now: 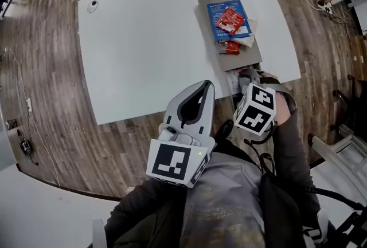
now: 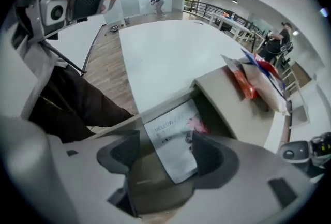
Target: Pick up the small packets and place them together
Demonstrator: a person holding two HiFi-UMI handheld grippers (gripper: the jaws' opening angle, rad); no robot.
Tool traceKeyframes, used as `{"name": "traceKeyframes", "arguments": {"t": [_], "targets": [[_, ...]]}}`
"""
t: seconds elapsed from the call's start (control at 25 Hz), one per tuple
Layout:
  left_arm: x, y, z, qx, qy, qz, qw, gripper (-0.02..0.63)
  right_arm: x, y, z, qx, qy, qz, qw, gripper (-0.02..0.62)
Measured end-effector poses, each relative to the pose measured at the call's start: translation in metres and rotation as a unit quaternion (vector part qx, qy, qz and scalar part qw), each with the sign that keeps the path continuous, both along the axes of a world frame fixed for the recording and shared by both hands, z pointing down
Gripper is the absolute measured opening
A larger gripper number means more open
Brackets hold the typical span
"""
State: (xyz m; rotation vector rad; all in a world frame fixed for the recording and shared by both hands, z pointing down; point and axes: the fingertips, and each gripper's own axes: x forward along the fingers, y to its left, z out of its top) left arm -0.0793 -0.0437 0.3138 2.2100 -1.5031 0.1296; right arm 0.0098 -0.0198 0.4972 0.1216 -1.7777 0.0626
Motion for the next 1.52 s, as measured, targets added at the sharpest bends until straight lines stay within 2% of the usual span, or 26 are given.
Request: {"name": "traceKeyframes", "arguments": {"t": [0.12, 0.24, 0.28, 0.32, 0.36, 0.56, 0.76, 0.84, 0.92, 0.96, 1.0, 1.08, 1.24, 1.44, 1.52], "targets": [[-0.009, -0.007, 0.004, -0.003, 0.003, -0.01, 0.9999, 0.003, 0.0, -0.006, -0.001, -0.001, -0.004, 0.005, 1.0, 0.305], [-0.011, -0.01, 0.007, -0.007, 0.004, -0.014, 0.9999, 0.003, 0.001, -0.009, -0.003, 0.014, -0.002, 0.011, 1.0, 0.223], [-0.011, -0.01, 0.007, -0.009, 0.003, -0.014, 0.9999, 0.003, 0.002, -0.013, -0.003, 0.027, 0.0, 0.015, 1.0, 0.18], [-0.01, -0.01, 0.007, -0.01, 0.002, -0.014, 0.9999, 0.003, 0.003, -0.017, -0.004, 0.043, 0.001, 0.02, 0.999, 0.019], [-0.008, -0.009, 0.007, -0.01, 0.001, -0.013, 0.9999, 0.003, 0.003, -0.02, -0.005, 0.054, 0.001, 0.025, 0.998, 0.002], [0.001, -0.001, 0.003, -0.006, -0.004, -0.008, 0.9999, 0.003, 0.008, -0.011, -0.006, 0.045, -0.012, 0.034, 0.998, 0.002], [0.014, 0.007, -0.002, 0.002, -0.004, -0.001, 1.0, 0.003, 0.015, 0.021, -0.002, -0.003, 0.0, 0.004, 1.0, 0.002], [0.017, 0.01, -0.003, 0.002, -0.002, 0.0, 1.0, 0.003, 0.013, 0.02, -0.009, 0.013, -0.02, 0.012, 1.0, 0.003], [0.018, 0.011, -0.004, 0.003, -0.001, 0.0, 1.0, 0.003, 0.009, 0.006, -0.018, 0.051, -0.043, 0.025, 0.997, 0.007], [0.018, 0.012, -0.004, 0.004, -0.001, 0.0, 1.0, 0.003, 0.006, 0.0, -0.021, 0.061, -0.052, 0.032, 0.996, 0.097], [0.018, 0.012, -0.004, 0.004, -0.001, 0.0, 1.0, 0.003, 0.003, -0.005, -0.022, 0.066, -0.058, 0.039, 0.995, 0.155], [0.017, 0.012, -0.004, 0.004, 0.0, 0.0, 1.0, 0.003, -0.001, -0.013, -0.019, 0.071, -0.056, 0.044, 0.995, 0.192], [0.006, 0.006, -0.003, 0.005, -0.001, -0.005, 1.0, 0.003, -0.003, -0.025, -0.007, 0.077, -0.015, 0.031, 0.996, 0.19], [-0.003, 0.002, 0.002, 0.0, 0.0, -0.009, 1.0, 0.003, 0.003, -0.007, -0.004, 0.001, 0.007, 0.035, 0.999, 0.137], [0.001, 0.003, 0.001, 0.0, 0.003, -0.003, 1.0, 0.003, 0.009, 0.006, -0.005, -0.008, 0.013, 0.028, 0.999, 0.124]]}}
